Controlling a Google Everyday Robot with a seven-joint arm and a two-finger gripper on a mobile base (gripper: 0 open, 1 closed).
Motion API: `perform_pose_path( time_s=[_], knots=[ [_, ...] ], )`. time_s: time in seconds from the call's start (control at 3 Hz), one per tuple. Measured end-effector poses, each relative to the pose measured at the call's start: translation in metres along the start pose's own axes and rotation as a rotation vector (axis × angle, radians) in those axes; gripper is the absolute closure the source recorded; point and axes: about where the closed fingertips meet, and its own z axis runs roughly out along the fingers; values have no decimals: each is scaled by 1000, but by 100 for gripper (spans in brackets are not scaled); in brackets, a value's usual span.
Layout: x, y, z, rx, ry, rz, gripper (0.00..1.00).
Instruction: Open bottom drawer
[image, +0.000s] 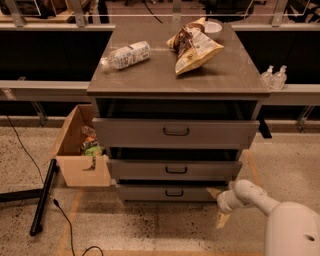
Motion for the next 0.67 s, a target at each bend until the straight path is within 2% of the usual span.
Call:
perform_pose_path(
  time_s=[0.67],
  knots=[
    [-6,-36,20,94,24,7,0]
  ],
)
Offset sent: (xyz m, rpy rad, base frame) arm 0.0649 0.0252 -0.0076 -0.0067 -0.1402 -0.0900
